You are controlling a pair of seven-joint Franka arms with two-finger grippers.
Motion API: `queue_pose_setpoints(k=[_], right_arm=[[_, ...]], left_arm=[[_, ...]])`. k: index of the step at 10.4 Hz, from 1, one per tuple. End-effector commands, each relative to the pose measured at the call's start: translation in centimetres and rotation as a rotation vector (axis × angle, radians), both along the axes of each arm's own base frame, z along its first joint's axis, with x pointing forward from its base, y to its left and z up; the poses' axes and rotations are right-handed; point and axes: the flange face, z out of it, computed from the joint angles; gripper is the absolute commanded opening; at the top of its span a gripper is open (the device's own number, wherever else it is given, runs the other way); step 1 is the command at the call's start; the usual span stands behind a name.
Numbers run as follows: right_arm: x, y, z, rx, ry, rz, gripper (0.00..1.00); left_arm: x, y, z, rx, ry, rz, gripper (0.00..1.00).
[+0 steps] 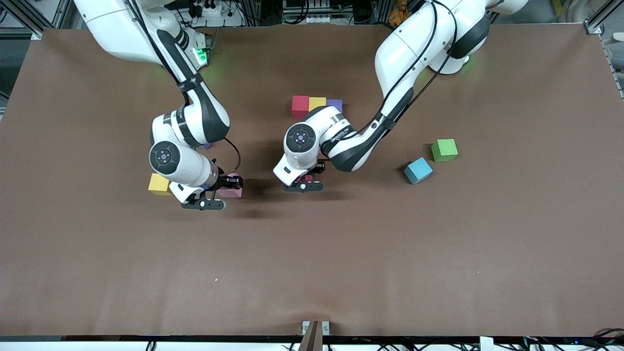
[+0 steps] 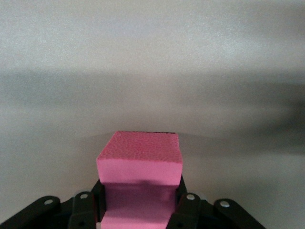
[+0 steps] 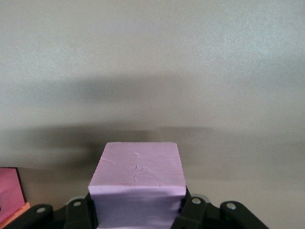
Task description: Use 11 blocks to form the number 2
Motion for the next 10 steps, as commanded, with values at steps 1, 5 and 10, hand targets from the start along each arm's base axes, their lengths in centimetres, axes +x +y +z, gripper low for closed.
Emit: queue_pose_setpoints(k=[1,5,10], right_arm=[[0.6,0.0,0.1,0.009,0.005,0.008,0.49],[0.4,0.3,0.0,0.009,0.007,0.012,0.49],[0.2,0.8,0.1,0.009,0.005,0.023,0.49]], left_arm=[[-0.1,-0.3,0.0,-0.004,0.009,0.011,0.51],[-0.2,-0.3,-0.5,-0.002,0.005,-0.001,1.0],[1.2,0.1,5.5,-0.032,-0.046,0.043,1.0]])
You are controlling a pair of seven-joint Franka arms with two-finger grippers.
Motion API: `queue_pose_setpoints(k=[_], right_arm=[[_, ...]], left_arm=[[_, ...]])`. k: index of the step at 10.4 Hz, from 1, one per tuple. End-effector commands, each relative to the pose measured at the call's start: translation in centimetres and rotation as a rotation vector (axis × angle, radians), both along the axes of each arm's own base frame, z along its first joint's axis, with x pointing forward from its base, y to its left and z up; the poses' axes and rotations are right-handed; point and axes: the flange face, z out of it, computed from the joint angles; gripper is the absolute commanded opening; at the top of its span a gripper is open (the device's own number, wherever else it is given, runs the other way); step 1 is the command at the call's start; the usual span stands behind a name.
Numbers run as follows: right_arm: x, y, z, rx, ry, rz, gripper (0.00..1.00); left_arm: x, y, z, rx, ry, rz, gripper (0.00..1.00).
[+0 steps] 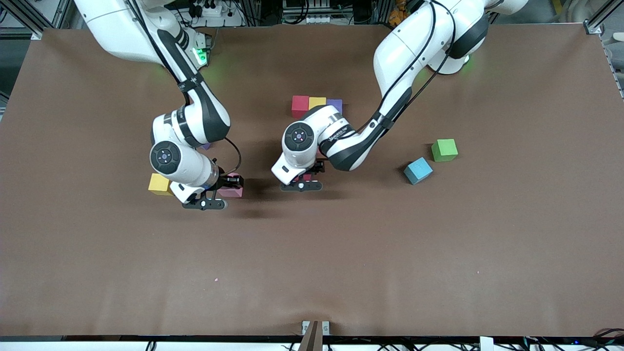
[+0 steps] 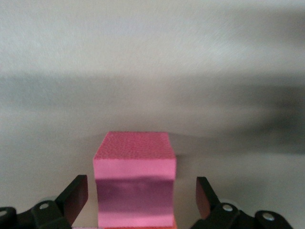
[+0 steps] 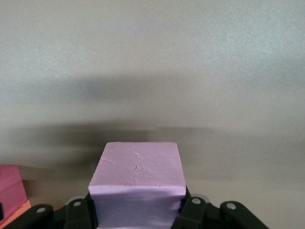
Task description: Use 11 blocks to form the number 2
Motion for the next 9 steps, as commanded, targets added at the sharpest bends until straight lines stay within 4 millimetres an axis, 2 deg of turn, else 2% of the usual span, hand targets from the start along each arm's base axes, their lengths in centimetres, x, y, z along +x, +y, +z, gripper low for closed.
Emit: queue_pose_setpoints(k=[1,2,3,5,6,7,8,9], right_arm=[[0.3,0.8,0.2,0.01,0.002,0.013,0.49],[0.3,1.1,0.4,0.01,0.004,0.019,0.49],[0.5,1.5,1.1,0.011,0.013,0.02,0.49],[-0.2,4.9,2.0,0.011,0.023,0.069,0.49],[-0.7,6.5,2.4,0.014,0.016,0.094,0.49],[-1.1,8.4,3.3,0.027,0.0,0.121,0.49],[-1.8,11.2,4.5,0.038,-0.018,0.167,0.5],[-2.5,15.0,5.0,0.041,-0.034,0.229,0.5]], left_arm=[[2.0,2.0,5.7,-0.001,-0.03,0.086,1.0],[2.5,2.9,7.6,0.015,-0.029,0.1,1.0],[3.7,4.6,9.2,0.033,-0.027,0.122,1.0],[5.2,9.8,12.8,0.099,-0.004,0.168,1.0],[5.2,12.8,13.9,0.125,-0.006,0.177,1.0],[5.9,16.5,14.5,0.144,0.001,0.176,1.0],[5.9,19.5,15.1,0.154,0.012,0.142,1.0],[6.2,23.3,15.7,0.173,0.014,0.18,1.0]])
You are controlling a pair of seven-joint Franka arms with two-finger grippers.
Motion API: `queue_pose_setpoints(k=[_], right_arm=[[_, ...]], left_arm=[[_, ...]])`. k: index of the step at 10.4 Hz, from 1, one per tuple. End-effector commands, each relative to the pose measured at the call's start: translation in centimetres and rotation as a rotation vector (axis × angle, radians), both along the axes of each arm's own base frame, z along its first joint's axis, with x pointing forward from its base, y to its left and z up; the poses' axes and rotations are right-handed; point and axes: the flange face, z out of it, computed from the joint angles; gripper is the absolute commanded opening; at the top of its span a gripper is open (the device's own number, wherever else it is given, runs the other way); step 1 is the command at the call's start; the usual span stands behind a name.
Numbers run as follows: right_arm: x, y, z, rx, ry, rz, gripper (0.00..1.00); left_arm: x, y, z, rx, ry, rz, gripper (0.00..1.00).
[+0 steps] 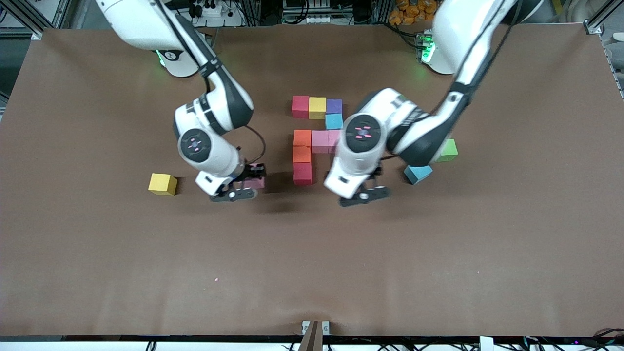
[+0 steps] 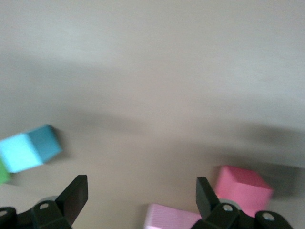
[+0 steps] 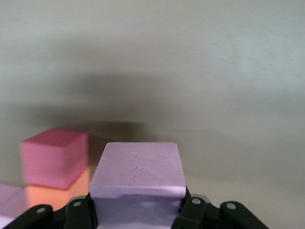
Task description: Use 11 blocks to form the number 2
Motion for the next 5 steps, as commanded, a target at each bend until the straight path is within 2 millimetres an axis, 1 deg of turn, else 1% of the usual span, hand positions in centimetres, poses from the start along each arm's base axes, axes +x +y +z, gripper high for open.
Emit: queue_pose_setpoints(k=[1,2,3,4,5], right_arm=[[-1.0,8.0,0.6,0.022,-0.02,0.108,0.52],[-2.2,11.6,0.8,0.03,-0.043,0.167,0.53],[-2.4,14.0,0.6,0.016,-0.075,0.223,0.53],[-2.1,15.1,-0.2,-0.012,-0.095,0.269,0.53],[-2.1,16.8,-0.7,-0.011,-0.123,0.358,0.53]], left_arm=[[-1.7,7.9,1.3,0.033,0.033,0.055,1.0],[-1.4,11.3,1.1,0.031,0.049,0.111,1.0],[-0.9,14.4,0.4,0.013,0.054,0.17,1.0],[-0.7,16.0,-0.7,-0.007,0.071,0.208,1.0],[-0.6,17.4,-2.2,-0.011,0.078,0.239,1.0]])
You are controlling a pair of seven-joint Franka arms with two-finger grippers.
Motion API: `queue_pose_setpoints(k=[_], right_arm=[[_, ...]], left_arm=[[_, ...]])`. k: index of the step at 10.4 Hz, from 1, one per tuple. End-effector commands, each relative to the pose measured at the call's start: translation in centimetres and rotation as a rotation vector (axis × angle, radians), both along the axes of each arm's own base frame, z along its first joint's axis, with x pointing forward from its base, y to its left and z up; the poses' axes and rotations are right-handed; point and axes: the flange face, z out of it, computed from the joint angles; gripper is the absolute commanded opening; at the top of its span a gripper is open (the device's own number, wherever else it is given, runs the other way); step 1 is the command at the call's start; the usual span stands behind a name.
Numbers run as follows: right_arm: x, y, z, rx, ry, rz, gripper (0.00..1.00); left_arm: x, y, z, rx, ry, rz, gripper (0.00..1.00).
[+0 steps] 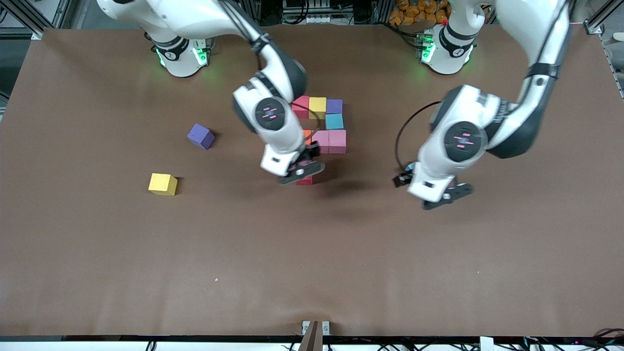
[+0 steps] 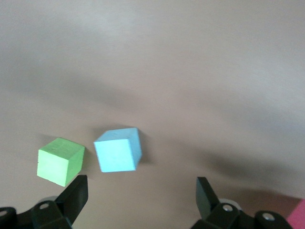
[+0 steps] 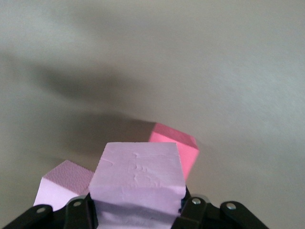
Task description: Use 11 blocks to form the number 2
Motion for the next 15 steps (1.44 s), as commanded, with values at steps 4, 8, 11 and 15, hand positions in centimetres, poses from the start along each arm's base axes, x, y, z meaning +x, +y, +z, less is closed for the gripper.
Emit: queue_pose_setpoints(k=[4,8,11,15], right_arm=[[2.2,4.4,-1.4,0.009,-0.105,0.45,0.53],[0.7,7.6,-2.7,-0.033,-0.167,0.753,0.53],[0.2,8.0,-3.2,-0.038,-0.172,0.934,0.53],[-0.7,8.3,-5.7,-0.084,-0.147,1.042,0.53]], left_arm=[[-2.7,4.1,-9.4,-0.058,-0.032,0.079,1.0],[-4.8,4.2,-11.9,-0.037,0.025,0.06,1.0],[-5.4,4.5,-13.0,-0.031,0.048,0.058,1.0],[-5.6,4.6,-15.0,-0.026,0.074,0.041,1.0]])
